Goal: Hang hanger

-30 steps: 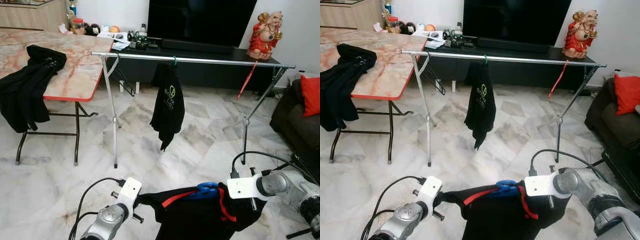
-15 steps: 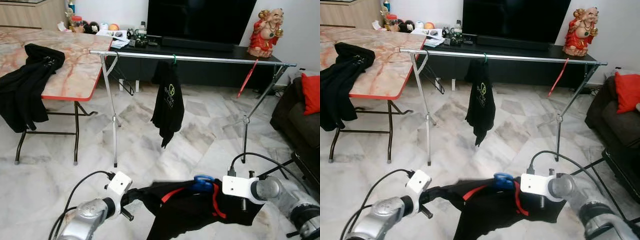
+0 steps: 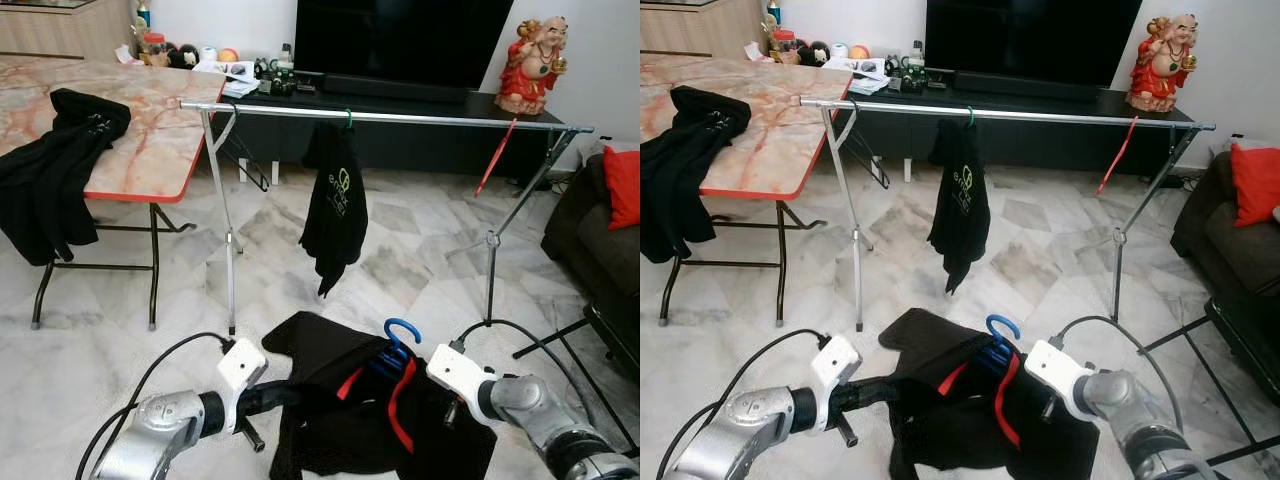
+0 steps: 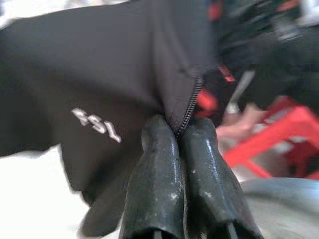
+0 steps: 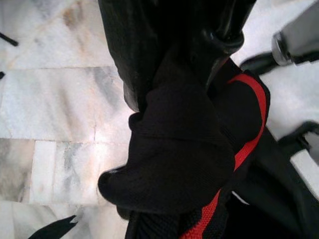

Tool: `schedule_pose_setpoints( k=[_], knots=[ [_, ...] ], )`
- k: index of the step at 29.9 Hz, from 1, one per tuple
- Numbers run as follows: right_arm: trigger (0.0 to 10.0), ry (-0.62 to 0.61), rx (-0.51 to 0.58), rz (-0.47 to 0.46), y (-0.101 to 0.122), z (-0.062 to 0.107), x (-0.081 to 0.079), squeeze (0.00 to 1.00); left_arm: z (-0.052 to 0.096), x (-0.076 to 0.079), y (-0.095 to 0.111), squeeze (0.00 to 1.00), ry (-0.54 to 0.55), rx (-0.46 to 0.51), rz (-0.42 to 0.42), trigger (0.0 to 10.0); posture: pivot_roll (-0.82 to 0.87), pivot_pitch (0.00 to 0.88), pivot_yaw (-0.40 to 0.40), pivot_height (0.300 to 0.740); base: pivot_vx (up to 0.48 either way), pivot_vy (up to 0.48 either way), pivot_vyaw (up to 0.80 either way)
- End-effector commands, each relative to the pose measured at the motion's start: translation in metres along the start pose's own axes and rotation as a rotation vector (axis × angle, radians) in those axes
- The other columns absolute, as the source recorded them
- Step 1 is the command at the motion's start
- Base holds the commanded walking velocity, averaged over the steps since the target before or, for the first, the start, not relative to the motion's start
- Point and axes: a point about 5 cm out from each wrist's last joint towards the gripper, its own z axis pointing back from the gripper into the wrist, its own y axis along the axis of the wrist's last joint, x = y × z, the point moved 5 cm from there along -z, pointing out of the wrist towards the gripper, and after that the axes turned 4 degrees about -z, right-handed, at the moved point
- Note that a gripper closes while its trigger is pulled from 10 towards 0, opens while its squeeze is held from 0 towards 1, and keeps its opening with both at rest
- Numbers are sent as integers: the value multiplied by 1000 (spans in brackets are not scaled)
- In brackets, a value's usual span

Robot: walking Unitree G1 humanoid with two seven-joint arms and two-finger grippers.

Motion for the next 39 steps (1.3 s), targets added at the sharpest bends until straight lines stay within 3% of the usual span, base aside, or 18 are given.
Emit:
schedule_pose_setpoints(
  k=[1,2,8,12,15,19,24,29,32,35,39],
  knots=[
    [0,-61,30,-72,1,4,11,0,2,13,0,435,-74,2,14,10000,140,28,-96,740,0,0,0],
    [0,-64,48,-84,5,3,11,0,2,15,2,1000,-88,15,25,10000,140,28,-96,740,0,0,0],
    [0,-107,87,-103,17,-2,11,0,8,23,22,1000,-124,113,69,10000,145,27,-96,740,0,0,0],
    [0,-126,127,-119,24,-4,10,0,8,26,20,1000,-136,95,72,10000,151,24,-96,740,0,0,0],
    [0,-72,195,-137,36,-5,4,0,7,22,12,1000,-109,53,56,10000,150,24,-97,740,0,0,0],
    [0,15,165,-44,30,-1,-1,0,13,14,3,1000,-67,-1,27,10000,149,25,-99,740,0,0,0],
    [0,203,42,161,4,10,-14,0,20,10,-6,1000,-61,-74,-15,10000,150,26,-99,740,0,0,0],
    [0,377,-19,253,-8,22,-24,0,19,9,-8,1000,-67,-114,-64,10000,150,19,-100,740,0,0,0],
    [0,411,-28,278,-8,24,-26,0,18,10,-7,1000,-77,-109,-69,10000,150,18,-101,740,0,0,0],
    [0,387,3,307,6,20,-24,0,12,13,-1,1000,-111,-92,-70,10000,158,14,-104,740,0,0,0],
    [0,473,41,339,16,18,-38,0,8,16,3,1000,-139,-87,-81,10000,162,14,-105,740,0,0,0]
  ],
)
